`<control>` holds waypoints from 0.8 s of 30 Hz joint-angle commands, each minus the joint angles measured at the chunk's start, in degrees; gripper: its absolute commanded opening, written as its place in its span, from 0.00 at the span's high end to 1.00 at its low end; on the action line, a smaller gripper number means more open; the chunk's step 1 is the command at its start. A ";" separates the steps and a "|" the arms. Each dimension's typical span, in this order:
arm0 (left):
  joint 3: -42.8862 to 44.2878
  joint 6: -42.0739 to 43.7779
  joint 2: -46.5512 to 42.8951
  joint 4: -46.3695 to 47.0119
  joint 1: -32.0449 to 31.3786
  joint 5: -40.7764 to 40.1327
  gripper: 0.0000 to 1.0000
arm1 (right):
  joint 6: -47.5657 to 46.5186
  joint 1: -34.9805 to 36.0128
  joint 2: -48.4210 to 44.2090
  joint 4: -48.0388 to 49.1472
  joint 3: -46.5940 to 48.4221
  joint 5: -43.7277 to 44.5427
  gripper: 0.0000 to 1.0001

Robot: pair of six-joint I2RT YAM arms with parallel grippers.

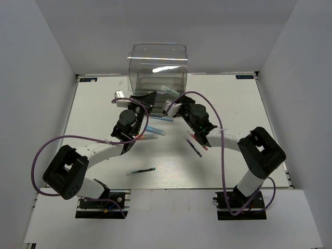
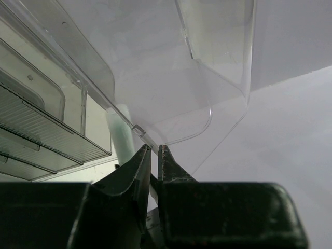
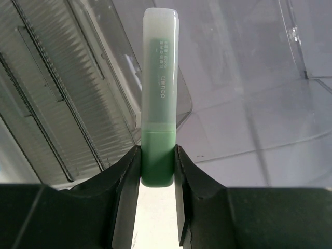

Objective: Sort the stationery into containers
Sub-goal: Place the pen in the storage box.

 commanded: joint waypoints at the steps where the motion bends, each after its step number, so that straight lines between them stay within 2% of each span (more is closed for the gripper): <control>1: -0.27 -0.03 -1.92 2.22 -0.29 -0.45 1.00 | -4.28 0.51 2.48 8.81 1.73 2.68 1.00; 15: -0.27 -0.03 -1.39 2.22 -0.29 -0.45 1.00 | -16.48 0.51 9.95 18.65 3.32 3.39 1.00; 24: -0.27 -0.03 -1.39 2.75 -0.29 -0.45 1.00 | -22.29 0.16 11.10 16.90 2.88 0.31 1.00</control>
